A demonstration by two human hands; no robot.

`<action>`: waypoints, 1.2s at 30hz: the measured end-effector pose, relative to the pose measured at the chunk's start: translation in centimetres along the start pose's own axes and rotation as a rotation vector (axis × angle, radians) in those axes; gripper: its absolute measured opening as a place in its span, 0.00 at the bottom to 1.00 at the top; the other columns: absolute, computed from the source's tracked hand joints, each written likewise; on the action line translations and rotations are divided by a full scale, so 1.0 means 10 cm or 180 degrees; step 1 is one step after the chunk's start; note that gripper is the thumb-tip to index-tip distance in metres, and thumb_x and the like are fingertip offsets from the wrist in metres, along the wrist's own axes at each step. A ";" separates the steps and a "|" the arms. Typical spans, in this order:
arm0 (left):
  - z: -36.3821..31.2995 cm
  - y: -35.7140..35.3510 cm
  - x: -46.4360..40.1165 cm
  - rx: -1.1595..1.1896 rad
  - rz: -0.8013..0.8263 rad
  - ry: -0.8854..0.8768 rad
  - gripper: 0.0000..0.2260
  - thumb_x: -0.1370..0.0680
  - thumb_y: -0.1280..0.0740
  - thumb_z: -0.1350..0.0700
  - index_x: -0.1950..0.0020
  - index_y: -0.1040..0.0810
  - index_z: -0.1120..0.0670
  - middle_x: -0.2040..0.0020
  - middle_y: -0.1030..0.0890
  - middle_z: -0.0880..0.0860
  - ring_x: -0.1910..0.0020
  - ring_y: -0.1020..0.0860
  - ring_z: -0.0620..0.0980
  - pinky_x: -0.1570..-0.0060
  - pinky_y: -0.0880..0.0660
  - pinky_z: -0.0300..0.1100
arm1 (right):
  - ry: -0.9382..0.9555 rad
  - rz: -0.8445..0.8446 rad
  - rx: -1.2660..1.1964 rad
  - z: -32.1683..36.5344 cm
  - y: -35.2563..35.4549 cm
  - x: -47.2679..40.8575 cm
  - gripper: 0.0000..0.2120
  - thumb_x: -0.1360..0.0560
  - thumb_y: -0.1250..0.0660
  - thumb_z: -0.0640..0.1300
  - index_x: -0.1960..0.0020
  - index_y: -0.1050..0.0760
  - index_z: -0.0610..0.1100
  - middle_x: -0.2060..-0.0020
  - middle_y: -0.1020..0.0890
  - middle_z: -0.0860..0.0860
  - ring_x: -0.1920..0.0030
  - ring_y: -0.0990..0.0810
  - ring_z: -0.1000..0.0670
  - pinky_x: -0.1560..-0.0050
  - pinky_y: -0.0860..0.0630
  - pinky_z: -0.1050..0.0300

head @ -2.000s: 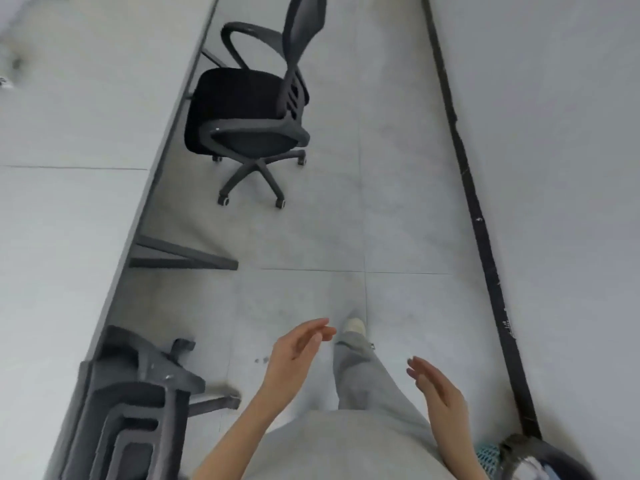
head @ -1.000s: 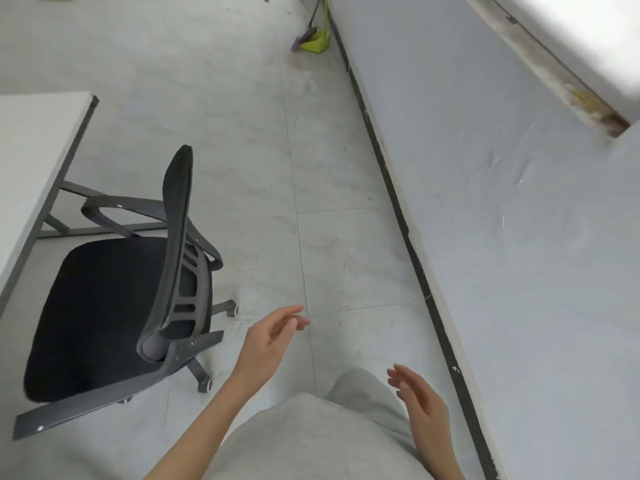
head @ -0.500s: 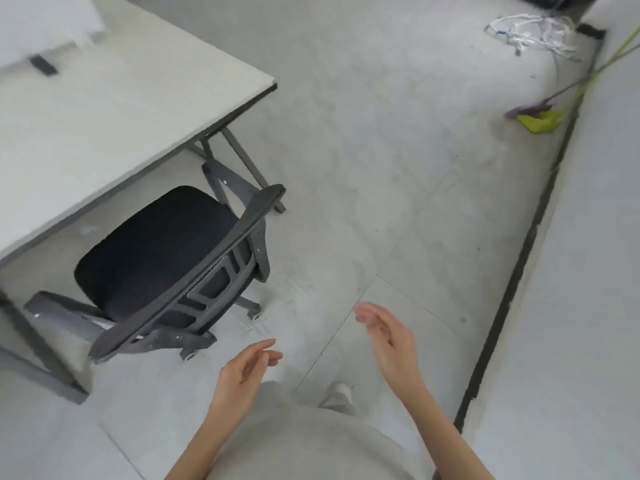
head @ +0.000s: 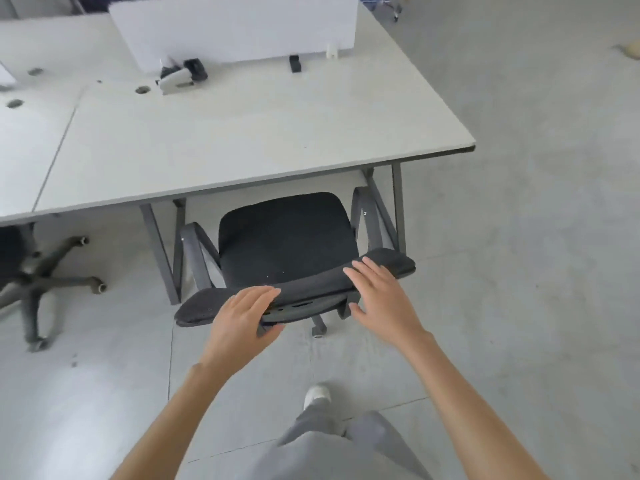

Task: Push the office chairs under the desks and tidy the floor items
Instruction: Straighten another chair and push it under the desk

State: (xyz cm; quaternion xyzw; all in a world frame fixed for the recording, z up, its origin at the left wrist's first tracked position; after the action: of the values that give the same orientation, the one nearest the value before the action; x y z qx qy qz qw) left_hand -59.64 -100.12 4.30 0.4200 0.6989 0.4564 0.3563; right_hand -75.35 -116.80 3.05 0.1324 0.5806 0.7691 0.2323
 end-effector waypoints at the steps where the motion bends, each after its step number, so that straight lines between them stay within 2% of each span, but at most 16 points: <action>1: 0.08 -0.08 -0.04 -0.0312 0.0258 0.0054 0.21 0.33 0.30 0.47 0.43 0.21 0.54 0.46 0.18 0.49 0.46 0.21 0.49 0.44 0.27 0.41 | 0.0031 0.0221 0.0086 -0.05 -0.08 -0.07 0.24 0.29 0.33 0.42 0.33 0.31 0.41 0.35 0.26 0.45 0.31 0.33 0.43 0.31 0.39 0.46; 2: 0.17 -0.13 -0.07 -0.0462 0.0489 0.0236 0.20 0.33 0.29 0.46 0.44 0.21 0.54 0.47 0.18 0.50 0.47 0.20 0.51 0.45 0.26 0.46 | 0.0066 0.0438 0.0156 -0.09 -0.14 -0.14 0.23 0.28 0.33 0.43 0.35 0.30 0.41 0.38 0.24 0.46 0.32 0.31 0.44 0.31 0.38 0.47; 4: 0.33 -0.20 -0.11 -0.0447 0.0700 0.0639 0.16 0.32 0.27 0.50 0.47 0.20 0.54 0.50 0.17 0.50 0.50 0.19 0.53 0.48 0.24 0.47 | 0.0137 0.0644 0.0254 -0.20 -0.22 -0.27 0.18 0.29 0.33 0.44 0.40 0.26 0.42 0.45 0.20 0.48 0.39 0.24 0.45 0.38 0.32 0.50; 7: 0.40 -0.25 -0.19 -0.0606 0.0640 0.0654 0.16 0.42 0.20 0.58 0.57 0.19 0.54 0.61 0.17 0.49 0.63 0.18 0.51 0.67 0.22 0.42 | 0.0132 0.0862 0.0407 -0.37 -0.25 -0.47 0.14 0.32 0.33 0.43 0.46 0.23 0.44 0.51 0.17 0.50 0.48 0.21 0.46 0.50 0.26 0.52; 10: 0.34 -0.29 -0.25 -0.0721 0.0514 0.0790 0.18 0.49 0.21 0.64 0.63 0.20 0.53 0.68 0.19 0.47 0.69 0.20 0.49 0.79 0.28 0.37 | 0.0146 0.0990 0.0383 -0.55 -0.29 -0.55 0.12 0.35 0.34 0.41 0.52 0.22 0.43 0.57 0.17 0.49 0.54 0.19 0.46 0.61 0.23 0.53; 13: 0.21 -0.35 -0.32 -0.0759 0.0421 0.0918 0.17 0.49 0.24 0.66 0.66 0.21 0.53 0.72 0.22 0.46 0.73 0.22 0.49 0.82 0.35 0.36 | 0.0326 0.0850 0.0402 -0.74 -0.26 -0.60 0.11 0.44 0.29 0.42 0.62 0.21 0.46 0.66 0.17 0.50 0.63 0.18 0.49 0.73 0.23 0.56; 16: 0.07 -0.46 -0.45 -0.0780 0.0383 0.1008 0.15 0.49 0.23 0.64 0.68 0.21 0.52 0.74 0.23 0.46 0.76 0.24 0.48 0.82 0.37 0.35 | 0.0457 0.0566 0.0393 -0.96 -0.14 -0.74 0.07 0.42 0.34 0.46 0.66 0.22 0.46 0.69 0.17 0.52 0.68 0.19 0.50 0.77 0.25 0.58; 18: -0.01 -0.48 -0.56 -0.0790 0.0376 0.1018 0.14 0.50 0.23 0.62 0.68 0.21 0.51 0.75 0.23 0.46 0.77 0.24 0.47 0.82 0.38 0.35 | 0.0491 0.0512 0.0427 -1.08 -0.08 -0.86 0.09 0.41 0.38 0.48 0.66 0.22 0.46 0.70 0.18 0.52 0.68 0.19 0.49 0.78 0.26 0.58; 22: -0.07 -0.54 -0.71 -0.0839 0.0262 0.0874 0.08 0.47 0.28 0.56 0.69 0.21 0.51 0.75 0.23 0.46 0.77 0.24 0.46 0.82 0.37 0.33 | 0.0510 0.0450 0.0442 -1.19 -0.02 -0.99 0.10 0.45 0.34 0.46 0.65 0.21 0.46 0.71 0.18 0.52 0.69 0.18 0.48 0.78 0.26 0.60; 25: 0.07 -0.52 -0.85 -0.0927 0.0121 0.0893 0.09 0.45 0.28 0.58 0.68 0.21 0.50 0.73 0.22 0.45 0.75 0.23 0.46 0.81 0.35 0.35 | 0.0427 0.0298 0.0411 -1.16 0.01 -1.08 0.09 0.46 0.32 0.46 0.67 0.21 0.45 0.74 0.19 0.52 0.71 0.20 0.49 0.79 0.31 0.62; 27: 0.24 -0.49 -0.95 -0.0899 0.0158 0.0903 0.11 0.44 0.26 0.59 0.66 0.21 0.50 0.71 0.21 0.45 0.73 0.22 0.47 0.80 0.33 0.36 | 0.0331 0.0264 0.0429 -1.09 -0.04 -1.12 0.10 0.49 0.27 0.43 0.70 0.23 0.44 0.76 0.21 0.52 0.74 0.21 0.49 0.80 0.35 0.64; 29: 0.41 -0.44 -1.09 -0.0793 0.0210 0.0865 0.11 0.41 0.27 0.62 0.62 0.21 0.51 0.68 0.19 0.46 0.69 0.20 0.49 0.76 0.29 0.38 | 0.0156 0.0285 0.0479 -1.02 -0.15 -1.15 0.14 0.54 0.24 0.40 0.72 0.26 0.44 0.78 0.24 0.52 0.76 0.24 0.49 0.79 0.42 0.67; 31: 0.56 -0.38 -1.31 -0.0679 0.0294 0.0878 0.09 0.35 0.31 0.63 0.57 0.20 0.53 0.61 0.18 0.49 0.61 0.20 0.53 0.69 0.27 0.42 | -0.0036 0.0187 0.0554 -0.96 -0.22 -1.23 0.14 0.53 0.22 0.40 0.73 0.26 0.44 0.79 0.25 0.52 0.77 0.26 0.49 0.79 0.42 0.68; 32: 0.62 -0.37 -1.45 -0.0679 0.0383 0.0869 0.09 0.32 0.33 0.63 0.54 0.21 0.53 0.58 0.18 0.50 0.58 0.20 0.53 0.65 0.28 0.43 | -0.0144 0.0159 0.0569 -0.95 -0.25 -1.30 0.13 0.50 0.22 0.41 0.71 0.24 0.44 0.77 0.23 0.51 0.76 0.24 0.49 0.78 0.37 0.67; 34: 0.73 -0.38 -1.70 -0.0719 0.0539 0.0894 0.09 0.28 0.36 0.61 0.51 0.21 0.52 0.54 0.18 0.48 0.54 0.21 0.52 0.59 0.27 0.43 | -0.0330 0.0139 0.0654 -0.97 -0.22 -1.45 0.10 0.40 0.25 0.44 0.60 0.20 0.43 0.68 0.18 0.49 0.66 0.20 0.47 0.71 0.29 0.61; 36: 0.74 -0.42 -1.91 -0.0795 0.0625 0.0884 0.10 0.27 0.37 0.59 0.50 0.21 0.50 0.54 0.18 0.47 0.53 0.22 0.50 0.56 0.26 0.42 | -0.0397 0.0141 0.0726 -1.06 -0.19 -1.56 0.13 0.32 0.30 0.47 0.49 0.21 0.45 0.57 0.16 0.49 0.56 0.19 0.46 0.63 0.26 0.59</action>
State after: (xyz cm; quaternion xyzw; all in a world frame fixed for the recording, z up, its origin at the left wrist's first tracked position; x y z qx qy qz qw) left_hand -46.73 -116.03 0.08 0.3717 0.6351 0.6254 0.2596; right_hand -66.60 -133.23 -0.79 0.2183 0.6456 0.6933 0.2344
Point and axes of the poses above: each hand's wrist, its own x-axis away from the middle knuckle, its own y-axis out of the back of the hand, z = x × y, the point moved 5 cm from there along -x, towards the middle knuckle
